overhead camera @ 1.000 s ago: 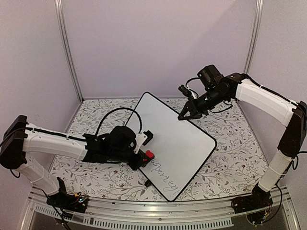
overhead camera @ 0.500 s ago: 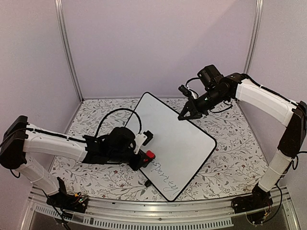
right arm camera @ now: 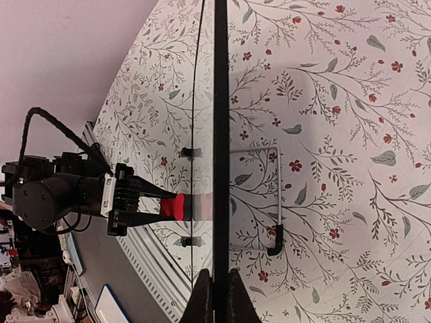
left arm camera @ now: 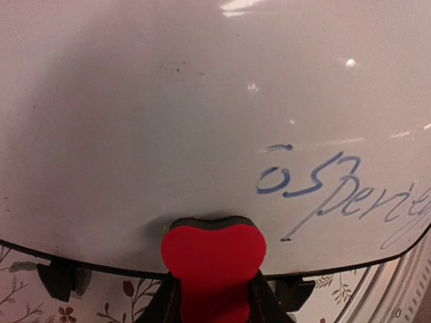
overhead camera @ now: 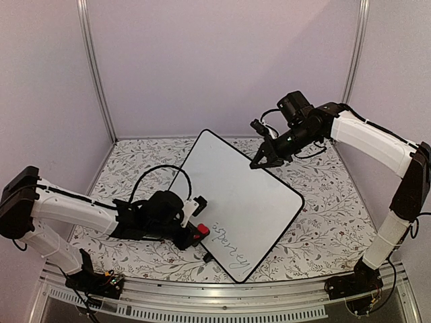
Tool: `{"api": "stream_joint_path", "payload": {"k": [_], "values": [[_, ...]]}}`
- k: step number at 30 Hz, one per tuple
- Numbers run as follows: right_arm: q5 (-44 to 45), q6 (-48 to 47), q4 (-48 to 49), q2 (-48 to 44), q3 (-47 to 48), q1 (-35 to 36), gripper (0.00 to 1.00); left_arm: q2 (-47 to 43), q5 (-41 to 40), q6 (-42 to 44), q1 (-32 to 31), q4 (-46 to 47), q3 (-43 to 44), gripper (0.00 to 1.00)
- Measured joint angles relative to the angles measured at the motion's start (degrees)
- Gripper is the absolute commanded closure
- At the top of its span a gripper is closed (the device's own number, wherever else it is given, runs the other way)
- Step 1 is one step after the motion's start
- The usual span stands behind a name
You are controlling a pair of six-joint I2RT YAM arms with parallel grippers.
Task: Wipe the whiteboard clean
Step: Erase the center of the whiteboard.
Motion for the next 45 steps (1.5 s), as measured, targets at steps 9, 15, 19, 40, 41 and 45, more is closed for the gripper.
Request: {"api": "stream_joint_path", "payload": {"k": [9, 15, 19, 40, 41, 45], "values": [[-0.1, 0.0, 0.1, 0.0, 0.0, 0.0, 1.00, -0.7, 0.1, -0.3, 0.0, -1.4, -1.3, 1.00], [-0.2, 0.0, 0.1, 0.0, 0.0, 0.0, 1.00, -0.6, 0.1, 0.4, -0.2, -2.4, 0.0, 1.00], [-0.2, -0.2, 0.2, 0.0, 0.0, 0.0, 1.00, -0.2, 0.1, 1.4, -0.2, -2.5, 3.2, 1.00], [0.1, -0.2, 0.1, 0.0, 0.0, 0.0, 1.00, 2.4, -0.1, 3.9, -0.4, -0.3, 7.3, 1.00], [0.1, -0.2, 0.1, 0.0, 0.0, 0.0, 1.00, 2.2, -0.1, 3.6, -0.4, 0.3, 6.5, 1.00], [0.0, -0.2, 0.1, 0.1, 0.0, 0.0, 1.00, 1.4, 0.1, 2.8, -0.4, 0.9, 3.8, 1.00]]}}
